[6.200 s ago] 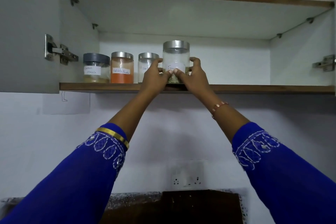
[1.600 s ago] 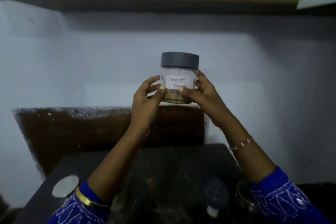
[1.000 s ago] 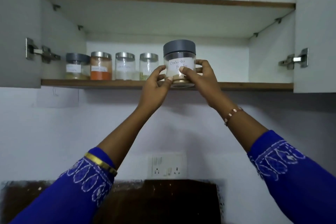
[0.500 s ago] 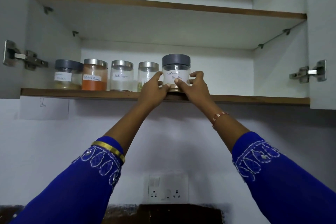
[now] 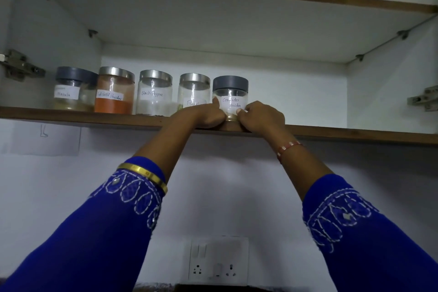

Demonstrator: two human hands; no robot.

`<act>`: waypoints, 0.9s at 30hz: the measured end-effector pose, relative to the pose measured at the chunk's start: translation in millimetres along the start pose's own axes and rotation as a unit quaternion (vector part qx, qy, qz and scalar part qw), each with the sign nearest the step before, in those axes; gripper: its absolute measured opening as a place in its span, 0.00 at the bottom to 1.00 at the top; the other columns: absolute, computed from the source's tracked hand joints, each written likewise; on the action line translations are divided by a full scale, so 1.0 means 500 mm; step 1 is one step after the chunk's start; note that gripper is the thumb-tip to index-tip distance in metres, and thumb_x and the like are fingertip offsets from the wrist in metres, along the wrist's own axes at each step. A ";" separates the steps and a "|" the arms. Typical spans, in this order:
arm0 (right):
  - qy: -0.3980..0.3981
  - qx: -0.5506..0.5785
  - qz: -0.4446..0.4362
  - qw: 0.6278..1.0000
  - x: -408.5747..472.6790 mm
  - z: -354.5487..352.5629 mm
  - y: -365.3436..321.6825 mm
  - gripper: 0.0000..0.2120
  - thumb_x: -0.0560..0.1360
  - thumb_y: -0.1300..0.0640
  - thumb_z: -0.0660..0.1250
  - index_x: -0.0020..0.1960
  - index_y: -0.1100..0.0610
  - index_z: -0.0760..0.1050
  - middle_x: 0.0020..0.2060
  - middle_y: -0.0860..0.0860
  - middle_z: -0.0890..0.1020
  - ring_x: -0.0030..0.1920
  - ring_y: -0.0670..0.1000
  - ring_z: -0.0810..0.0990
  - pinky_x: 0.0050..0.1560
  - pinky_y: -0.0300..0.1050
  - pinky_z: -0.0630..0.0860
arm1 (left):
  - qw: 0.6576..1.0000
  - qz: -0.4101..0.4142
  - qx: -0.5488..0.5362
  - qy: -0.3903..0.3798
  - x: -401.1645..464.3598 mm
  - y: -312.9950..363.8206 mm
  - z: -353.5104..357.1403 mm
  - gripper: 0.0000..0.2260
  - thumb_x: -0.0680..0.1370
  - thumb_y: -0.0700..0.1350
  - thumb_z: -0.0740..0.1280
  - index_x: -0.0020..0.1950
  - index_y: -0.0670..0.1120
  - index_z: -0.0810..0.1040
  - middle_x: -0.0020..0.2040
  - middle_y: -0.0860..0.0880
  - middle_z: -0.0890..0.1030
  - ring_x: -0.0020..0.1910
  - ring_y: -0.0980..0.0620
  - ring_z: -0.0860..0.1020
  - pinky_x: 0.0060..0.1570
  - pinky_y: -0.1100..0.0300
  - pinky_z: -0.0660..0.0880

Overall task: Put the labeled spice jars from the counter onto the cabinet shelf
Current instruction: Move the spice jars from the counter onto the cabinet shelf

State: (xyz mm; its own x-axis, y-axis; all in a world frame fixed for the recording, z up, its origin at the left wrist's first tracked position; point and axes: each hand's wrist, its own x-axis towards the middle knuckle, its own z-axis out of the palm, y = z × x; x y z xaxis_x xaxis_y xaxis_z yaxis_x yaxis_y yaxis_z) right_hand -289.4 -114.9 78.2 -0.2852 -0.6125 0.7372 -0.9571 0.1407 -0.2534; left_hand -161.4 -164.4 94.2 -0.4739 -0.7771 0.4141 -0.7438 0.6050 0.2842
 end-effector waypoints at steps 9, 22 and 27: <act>-0.088 -0.030 -0.005 0.996 0.021 -0.008 -0.004 0.17 0.76 0.53 0.55 0.62 0.57 0.72 0.61 0.56 0.77 0.59 0.58 0.76 0.50 0.44 0.66 | 1.000 -0.024 0.001 -0.015 0.024 0.000 0.003 0.32 0.79 0.47 0.53 0.75 0.44 0.36 0.77 0.39 0.52 0.75 0.40 0.54 0.71 0.48 0.54; 0.031 -0.106 -0.072 0.991 -0.100 0.002 0.020 0.24 0.81 0.47 0.48 0.71 0.61 0.62 0.68 0.60 0.70 0.68 0.60 0.68 0.68 0.55 0.60 | 0.934 0.069 0.138 0.321 -0.081 0.002 0.084 0.17 0.80 0.46 0.50 0.53 0.41 0.76 0.53 0.40 0.80 0.53 0.40 0.77 0.57 0.49 0.67; -0.021 0.000 -0.087 0.996 -0.238 0.015 0.074 0.29 0.81 0.47 0.51 0.77 0.57 0.48 0.77 0.56 0.48 0.77 0.56 0.45 0.75 0.57 0.45 | 0.934 0.148 -0.085 0.313 -0.177 0.006 0.172 0.19 0.82 0.44 0.51 0.71 0.41 0.63 0.74 0.42 0.63 0.75 0.44 0.56 0.74 0.46 0.47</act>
State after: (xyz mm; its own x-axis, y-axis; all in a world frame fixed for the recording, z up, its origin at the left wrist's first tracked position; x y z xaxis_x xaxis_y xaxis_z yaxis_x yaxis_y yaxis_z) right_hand -290.6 -42.5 -23.8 -0.1130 -0.6591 0.7435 -0.9917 0.0290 -0.1249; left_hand -162.6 -108.8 -16.0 -0.2391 -0.3507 0.9055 -0.5127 0.8375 0.1890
